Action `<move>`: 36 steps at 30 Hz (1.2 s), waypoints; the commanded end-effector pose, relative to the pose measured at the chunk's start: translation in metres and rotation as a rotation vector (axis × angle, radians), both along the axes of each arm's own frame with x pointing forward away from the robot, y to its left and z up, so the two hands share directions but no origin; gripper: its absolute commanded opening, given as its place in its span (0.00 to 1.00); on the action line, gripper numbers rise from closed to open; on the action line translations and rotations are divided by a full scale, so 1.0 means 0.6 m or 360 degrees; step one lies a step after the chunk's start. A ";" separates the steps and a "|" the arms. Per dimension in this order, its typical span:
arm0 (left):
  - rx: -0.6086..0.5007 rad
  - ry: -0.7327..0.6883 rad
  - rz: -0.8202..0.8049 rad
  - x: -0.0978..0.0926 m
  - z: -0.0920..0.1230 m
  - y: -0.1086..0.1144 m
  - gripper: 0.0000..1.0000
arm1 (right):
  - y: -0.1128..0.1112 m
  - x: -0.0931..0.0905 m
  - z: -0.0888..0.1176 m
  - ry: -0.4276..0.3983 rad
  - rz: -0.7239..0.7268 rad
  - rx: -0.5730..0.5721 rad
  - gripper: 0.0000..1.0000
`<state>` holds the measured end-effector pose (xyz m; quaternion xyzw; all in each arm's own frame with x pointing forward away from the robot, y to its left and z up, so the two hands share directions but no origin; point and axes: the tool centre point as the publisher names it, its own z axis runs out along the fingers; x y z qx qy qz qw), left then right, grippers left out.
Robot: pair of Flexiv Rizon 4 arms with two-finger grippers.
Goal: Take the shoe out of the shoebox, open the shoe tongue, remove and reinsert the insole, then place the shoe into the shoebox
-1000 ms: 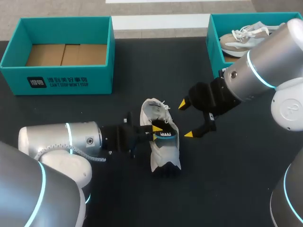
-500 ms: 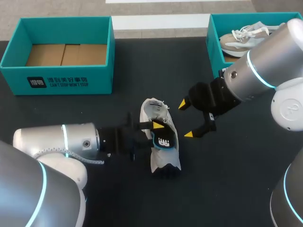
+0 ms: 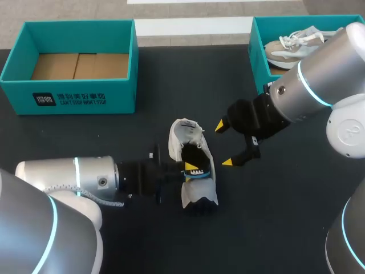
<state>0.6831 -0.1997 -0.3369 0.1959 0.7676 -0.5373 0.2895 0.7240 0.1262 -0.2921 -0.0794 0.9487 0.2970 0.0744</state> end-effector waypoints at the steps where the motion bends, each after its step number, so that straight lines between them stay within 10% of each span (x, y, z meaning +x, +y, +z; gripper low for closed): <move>1: 0.0023 0.0002 0.0011 0.022 -0.022 -0.019 0.00 | 0.002 0.001 -0.002 0.0000 -0.0001 0.0000 1.00; 13: 0.0024 -0.0047 0.0086 0.044 -0.011 0.001 0.00 | 0.002 0.001 -0.002 0.0000 -0.0001 0.0000 1.00; 15: 0.0018 -0.0056 0.0073 0.036 -0.005 0.000 0.19 | 0.002 0.001 -0.002 0.0000 -0.0001 0.0000 1.00; 20: 0.0008 -0.0101 0.0049 0.018 0.013 0.003 0.31 | 0.002 0.001 -0.002 0.0000 -0.0001 0.0000 1.00; 36: -0.0020 -0.0087 0.0006 -0.001 0.004 -0.014 0.00 | 0.002 0.001 -0.002 0.0000 -0.0001 0.0000 1.00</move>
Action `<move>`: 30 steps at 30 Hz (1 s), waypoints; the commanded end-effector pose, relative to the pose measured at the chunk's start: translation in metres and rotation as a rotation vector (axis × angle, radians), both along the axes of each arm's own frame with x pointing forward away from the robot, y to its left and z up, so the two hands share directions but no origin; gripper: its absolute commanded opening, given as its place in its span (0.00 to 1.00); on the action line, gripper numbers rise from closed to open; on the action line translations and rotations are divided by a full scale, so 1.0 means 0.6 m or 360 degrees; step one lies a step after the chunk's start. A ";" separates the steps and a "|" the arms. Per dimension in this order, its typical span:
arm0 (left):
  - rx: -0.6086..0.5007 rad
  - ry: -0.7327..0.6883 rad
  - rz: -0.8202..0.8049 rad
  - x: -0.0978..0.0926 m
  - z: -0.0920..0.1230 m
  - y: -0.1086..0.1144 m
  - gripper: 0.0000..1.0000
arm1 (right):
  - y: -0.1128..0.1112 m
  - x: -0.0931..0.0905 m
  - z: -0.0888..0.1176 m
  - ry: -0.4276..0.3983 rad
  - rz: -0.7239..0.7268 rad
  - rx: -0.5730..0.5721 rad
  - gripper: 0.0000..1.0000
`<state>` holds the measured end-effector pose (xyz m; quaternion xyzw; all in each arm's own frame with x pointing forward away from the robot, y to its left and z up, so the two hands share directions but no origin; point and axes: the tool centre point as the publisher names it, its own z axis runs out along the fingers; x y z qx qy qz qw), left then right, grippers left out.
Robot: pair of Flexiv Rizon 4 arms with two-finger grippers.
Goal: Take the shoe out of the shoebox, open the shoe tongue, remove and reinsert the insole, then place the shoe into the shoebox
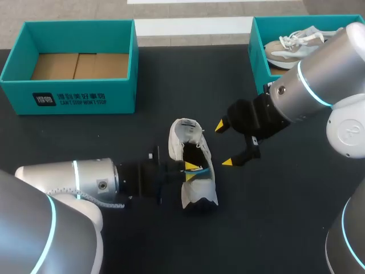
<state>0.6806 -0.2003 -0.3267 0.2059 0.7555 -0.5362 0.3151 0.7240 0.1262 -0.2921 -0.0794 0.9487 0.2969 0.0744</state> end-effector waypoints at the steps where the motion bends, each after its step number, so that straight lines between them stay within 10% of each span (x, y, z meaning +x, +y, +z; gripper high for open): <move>1: 0.0005 0.0008 -0.0010 0.005 -0.018 -0.017 0.00 | 0.002 0.001 -0.002 0.0000 -0.0001 0.0000 1.00; 19: 0.0113 -0.0035 0.0055 0.048 -0.040 -0.007 0.00 | 0.002 0.001 -0.002 0.0000 -0.0001 0.0000 1.00; 22: 0.0102 -0.0035 0.0054 0.037 -0.030 -0.001 0.36 | 0.002 0.001 -0.002 0.0000 -0.0001 0.0000 1.00; 30: 0.0055 -0.0098 0.0041 0.013 0.004 0.007 0.40 | 0.002 0.001 -0.002 0.0000 -0.0001 0.0000 1.00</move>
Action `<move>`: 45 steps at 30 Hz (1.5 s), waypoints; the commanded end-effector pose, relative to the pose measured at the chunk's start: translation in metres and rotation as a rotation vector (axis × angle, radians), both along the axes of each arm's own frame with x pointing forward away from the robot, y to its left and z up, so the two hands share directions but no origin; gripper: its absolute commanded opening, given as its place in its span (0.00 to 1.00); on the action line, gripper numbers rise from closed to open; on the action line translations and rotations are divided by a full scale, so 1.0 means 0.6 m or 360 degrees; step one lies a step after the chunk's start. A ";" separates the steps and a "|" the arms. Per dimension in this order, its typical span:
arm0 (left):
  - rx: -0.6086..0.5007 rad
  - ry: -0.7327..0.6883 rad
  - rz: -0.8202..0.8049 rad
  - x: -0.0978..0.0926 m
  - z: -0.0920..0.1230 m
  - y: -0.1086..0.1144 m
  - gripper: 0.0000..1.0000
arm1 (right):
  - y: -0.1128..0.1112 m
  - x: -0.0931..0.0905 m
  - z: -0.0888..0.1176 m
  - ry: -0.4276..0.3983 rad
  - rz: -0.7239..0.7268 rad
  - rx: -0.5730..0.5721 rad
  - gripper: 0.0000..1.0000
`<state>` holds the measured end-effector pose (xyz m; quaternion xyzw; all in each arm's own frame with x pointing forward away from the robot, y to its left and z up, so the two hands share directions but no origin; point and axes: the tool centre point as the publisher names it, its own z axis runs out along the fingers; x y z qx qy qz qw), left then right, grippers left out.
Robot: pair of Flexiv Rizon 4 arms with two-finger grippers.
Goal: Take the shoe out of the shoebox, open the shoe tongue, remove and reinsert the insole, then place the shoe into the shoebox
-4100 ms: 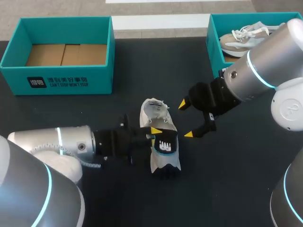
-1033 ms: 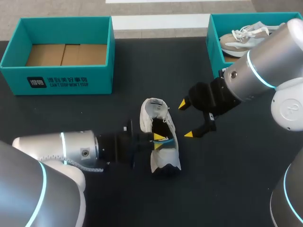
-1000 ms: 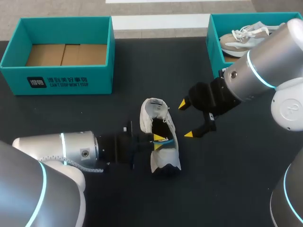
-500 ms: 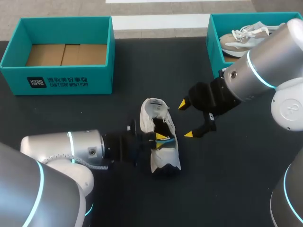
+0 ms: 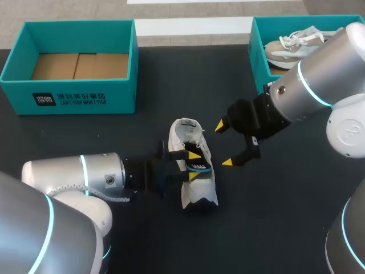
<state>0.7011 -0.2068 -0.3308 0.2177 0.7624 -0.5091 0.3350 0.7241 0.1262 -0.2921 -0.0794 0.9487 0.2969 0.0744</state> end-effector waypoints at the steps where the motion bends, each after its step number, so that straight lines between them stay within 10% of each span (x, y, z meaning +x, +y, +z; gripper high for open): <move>1: -0.0024 -0.0021 0.0001 -0.024 0.013 0.018 0.40 | 0.002 0.001 -0.002 0.0000 -0.0001 0.0000 1.00; 6: -0.0035 -0.0017 -0.0045 -0.035 0.014 0.009 0.35 | 0.002 0.001 -0.002 0.0000 -0.0001 0.0000 1.00; 10: -0.0022 0.0003 -0.0066 -0.034 -0.004 -0.004 0.00 | 0.002 0.001 -0.002 0.0000 -0.0001 0.0000 1.00; 27: 0.0040 0.0048 -0.0046 -0.014 -0.037 0.000 0.00 | 0.002 0.001 -0.002 0.0000 -0.0001 0.0000 1.00; 32: -0.0002 0.0022 -0.0066 -0.030 -0.007 0.007 0.46 | 0.002 0.001 -0.002 0.0000 -0.0001 0.0000 1.00; 45: -0.0050 0.0033 -0.0190 -0.033 0.068 0.034 0.75 | 0.002 0.001 -0.002 0.0000 -0.0001 0.0000 1.00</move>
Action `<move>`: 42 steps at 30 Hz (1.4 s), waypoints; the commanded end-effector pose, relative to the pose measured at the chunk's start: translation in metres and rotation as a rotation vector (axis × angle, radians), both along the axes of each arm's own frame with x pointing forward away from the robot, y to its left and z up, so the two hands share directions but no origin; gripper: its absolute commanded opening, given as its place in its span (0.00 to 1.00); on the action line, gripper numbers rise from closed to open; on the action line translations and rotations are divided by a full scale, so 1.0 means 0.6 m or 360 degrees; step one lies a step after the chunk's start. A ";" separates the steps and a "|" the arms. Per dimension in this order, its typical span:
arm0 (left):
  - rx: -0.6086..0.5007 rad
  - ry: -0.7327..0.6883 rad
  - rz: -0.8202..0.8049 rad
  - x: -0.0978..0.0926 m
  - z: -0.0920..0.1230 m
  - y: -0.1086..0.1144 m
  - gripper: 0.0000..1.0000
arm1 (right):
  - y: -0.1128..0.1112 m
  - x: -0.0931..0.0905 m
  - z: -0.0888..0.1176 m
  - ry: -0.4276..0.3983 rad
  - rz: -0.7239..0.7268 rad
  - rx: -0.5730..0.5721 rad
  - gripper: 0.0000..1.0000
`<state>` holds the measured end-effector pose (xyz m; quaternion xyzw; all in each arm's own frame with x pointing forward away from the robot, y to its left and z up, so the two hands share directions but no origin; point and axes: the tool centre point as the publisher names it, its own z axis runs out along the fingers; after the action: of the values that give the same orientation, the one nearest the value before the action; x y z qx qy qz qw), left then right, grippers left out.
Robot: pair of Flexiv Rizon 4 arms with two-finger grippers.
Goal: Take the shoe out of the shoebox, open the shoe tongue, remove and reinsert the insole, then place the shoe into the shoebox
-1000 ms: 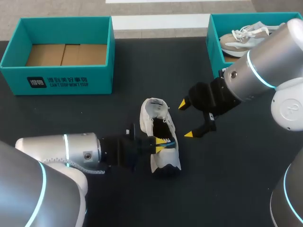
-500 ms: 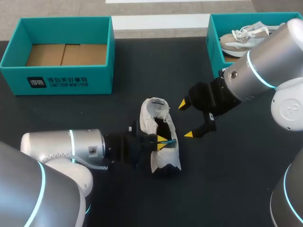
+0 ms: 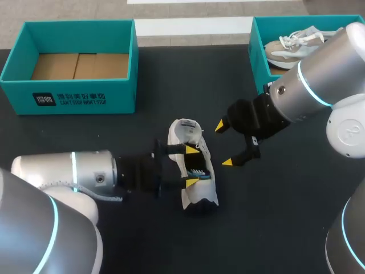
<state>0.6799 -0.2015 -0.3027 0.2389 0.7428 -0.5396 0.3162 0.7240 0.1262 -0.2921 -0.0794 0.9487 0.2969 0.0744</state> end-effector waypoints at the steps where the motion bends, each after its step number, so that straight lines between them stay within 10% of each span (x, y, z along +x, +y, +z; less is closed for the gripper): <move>1: 0.0018 0.0007 -0.0062 0.005 0.025 0.025 0.74 | 0.002 0.001 -0.002 0.0000 -0.0001 0.0000 1.00; 18: 0.0495 0.0040 -0.0647 0.065 0.102 0.030 0.76 | -0.002 0.001 0.000 0.0009 -0.0007 -0.0008 1.00; 24: 0.0743 0.0050 -0.0970 0.075 0.120 0.029 0.71 | -0.051 0.005 0.038 -0.0001 -0.0044 -0.0074 1.00; 29: 0.0906 0.0135 -0.1169 0.078 0.131 0.025 1.00 | -0.087 0.011 0.077 0.0016 -0.0011 -0.0110 1.00; 42: 0.0977 0.0185 -0.1230 0.075 0.134 0.025 1.00 | -0.135 0.033 0.203 0.0016 0.0049 -0.0205 1.00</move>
<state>0.7213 -0.1842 -0.2231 0.5051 0.7404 -0.4413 0.0444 0.7462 0.0596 -0.2078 -0.0963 0.9620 0.2469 0.0650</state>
